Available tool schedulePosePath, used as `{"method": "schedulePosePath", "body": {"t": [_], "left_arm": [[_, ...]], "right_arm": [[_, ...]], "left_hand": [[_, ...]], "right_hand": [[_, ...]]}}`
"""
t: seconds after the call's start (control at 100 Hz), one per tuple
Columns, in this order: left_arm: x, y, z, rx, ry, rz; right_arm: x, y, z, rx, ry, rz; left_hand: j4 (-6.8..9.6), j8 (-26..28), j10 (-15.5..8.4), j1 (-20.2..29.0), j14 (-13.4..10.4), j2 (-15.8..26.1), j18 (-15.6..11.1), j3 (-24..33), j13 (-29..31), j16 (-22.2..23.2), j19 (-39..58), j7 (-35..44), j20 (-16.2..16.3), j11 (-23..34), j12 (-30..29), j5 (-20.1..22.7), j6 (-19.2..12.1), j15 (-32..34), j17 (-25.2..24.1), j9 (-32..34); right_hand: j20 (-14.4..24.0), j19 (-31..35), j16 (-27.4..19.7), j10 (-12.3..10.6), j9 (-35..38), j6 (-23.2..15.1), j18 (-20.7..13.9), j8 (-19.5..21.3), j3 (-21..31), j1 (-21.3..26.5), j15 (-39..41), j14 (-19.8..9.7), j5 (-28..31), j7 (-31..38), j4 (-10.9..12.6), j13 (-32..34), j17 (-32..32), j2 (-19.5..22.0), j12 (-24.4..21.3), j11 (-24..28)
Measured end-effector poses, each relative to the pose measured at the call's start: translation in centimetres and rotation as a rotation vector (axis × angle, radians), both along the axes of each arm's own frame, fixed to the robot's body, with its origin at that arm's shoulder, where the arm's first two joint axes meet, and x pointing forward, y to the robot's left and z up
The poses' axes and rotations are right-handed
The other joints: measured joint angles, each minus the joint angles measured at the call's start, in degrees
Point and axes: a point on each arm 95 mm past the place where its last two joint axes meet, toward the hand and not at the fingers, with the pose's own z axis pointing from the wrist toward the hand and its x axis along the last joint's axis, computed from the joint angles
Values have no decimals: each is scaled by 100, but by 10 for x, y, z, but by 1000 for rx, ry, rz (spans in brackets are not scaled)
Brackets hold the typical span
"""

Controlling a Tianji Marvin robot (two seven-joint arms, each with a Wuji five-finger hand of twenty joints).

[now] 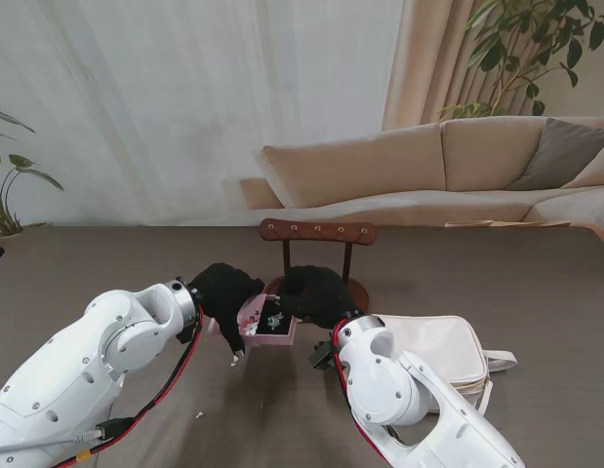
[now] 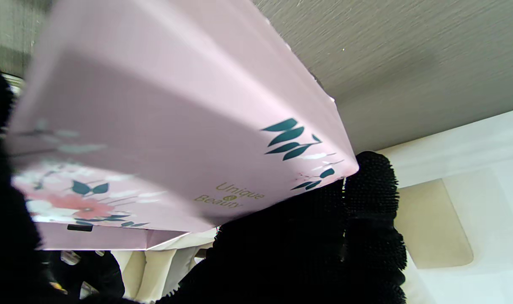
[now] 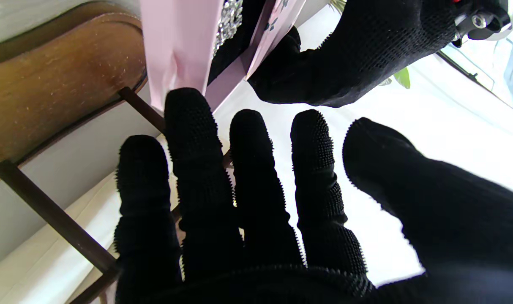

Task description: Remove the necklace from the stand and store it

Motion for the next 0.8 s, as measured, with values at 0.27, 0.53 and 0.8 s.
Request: {"method": "schedulePosePath", "body": {"t": [0.27,0.53,0.8], "left_arm": [[-1,3,0,-4,1,8],[-3,5,1,-11,3,15],[-3,6,6,-18,-6,12]], "right_arm": [[5,-9,4,-91,-84,0],[11,-20,-2,-154,-80,14],[11,-18,-15,-151,-29,33]], "left_hand": [[0,0,0,0,0,0,1,0,0,0,0,0,2,0,1,0,0,1,0,1],[0,0,0,0,1,0,1,0,0,0,0,0,3,0,1,0,0,3,-1,1],[0,0,0,0,1,0,4,0,0,0,0,0,43,0,1,0,-1,20,-1,5]], "right_hand": [[0,0,-1,-2,-97,3,-2,0,-8,-347,0,-10,0,-277,206,-24,0,215,-43,2],[0,0,-2,-3,-50,66,-3,33,-9,-592,0,-10,0,-430,370,-24,0,445,-48,2],[0,0,-4,-3,-51,86,-4,188,-143,-708,0,-10,0,-545,487,-25,0,646,-100,2]]}}
